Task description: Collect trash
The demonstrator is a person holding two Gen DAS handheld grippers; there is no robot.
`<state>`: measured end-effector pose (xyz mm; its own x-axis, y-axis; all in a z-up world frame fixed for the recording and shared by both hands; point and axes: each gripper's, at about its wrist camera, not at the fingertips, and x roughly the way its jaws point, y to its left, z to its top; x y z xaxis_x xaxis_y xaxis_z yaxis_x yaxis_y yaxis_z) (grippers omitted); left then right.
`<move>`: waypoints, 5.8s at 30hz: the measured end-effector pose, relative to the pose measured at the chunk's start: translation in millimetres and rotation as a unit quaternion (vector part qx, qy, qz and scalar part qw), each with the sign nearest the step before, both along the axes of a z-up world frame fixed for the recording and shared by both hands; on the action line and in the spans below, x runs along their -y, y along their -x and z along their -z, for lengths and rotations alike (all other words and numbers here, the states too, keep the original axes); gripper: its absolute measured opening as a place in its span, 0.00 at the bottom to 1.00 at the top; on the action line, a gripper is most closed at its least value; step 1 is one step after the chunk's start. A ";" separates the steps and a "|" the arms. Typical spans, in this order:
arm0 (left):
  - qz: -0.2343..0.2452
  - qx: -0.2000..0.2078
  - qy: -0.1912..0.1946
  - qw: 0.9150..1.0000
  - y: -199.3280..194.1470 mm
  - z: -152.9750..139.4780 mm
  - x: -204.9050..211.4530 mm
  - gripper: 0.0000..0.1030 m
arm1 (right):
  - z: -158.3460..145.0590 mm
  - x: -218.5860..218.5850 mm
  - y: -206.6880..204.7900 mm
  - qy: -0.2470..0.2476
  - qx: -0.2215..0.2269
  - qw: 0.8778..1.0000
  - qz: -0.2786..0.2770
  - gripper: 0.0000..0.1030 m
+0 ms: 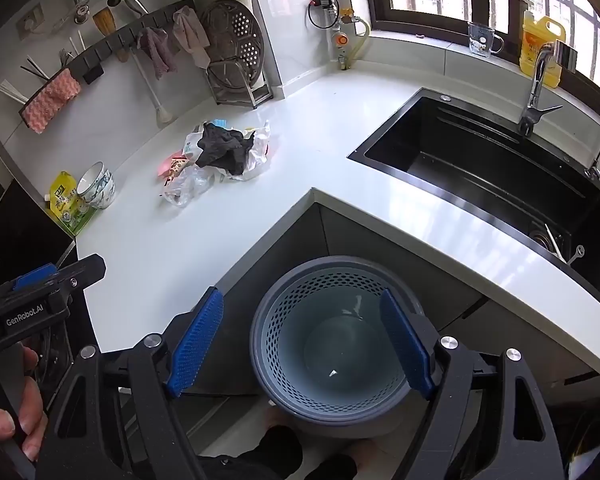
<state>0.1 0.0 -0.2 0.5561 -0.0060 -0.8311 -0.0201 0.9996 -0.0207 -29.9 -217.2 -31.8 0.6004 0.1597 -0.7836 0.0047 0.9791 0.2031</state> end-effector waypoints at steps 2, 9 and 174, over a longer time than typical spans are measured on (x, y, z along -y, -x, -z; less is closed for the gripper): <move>0.001 0.000 -0.001 1.000 0.0 0.0 0.0 0.94 | -1.2 -0.7 0.3 0.000 0.001 1.000 0.000 0.75; 0.000 0.004 0.000 1.000 1.3 -3.6 -10.7 0.94 | -3.6 -2.6 1.7 -0.001 0.002 1.000 0.000 0.75; 0.006 -0.028 0.014 1.000 -321.0 102.1 -179.6 0.94 | 91.1 -124.0 -329.8 -0.066 -0.060 0.995 0.043 0.75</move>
<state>321.1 179.6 -102.2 0.5086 -0.0354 -0.8602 -0.0106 0.9988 -0.0473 299.8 -93.2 -122.9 0.5196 0.2180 -0.8261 0.1191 0.9390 0.3226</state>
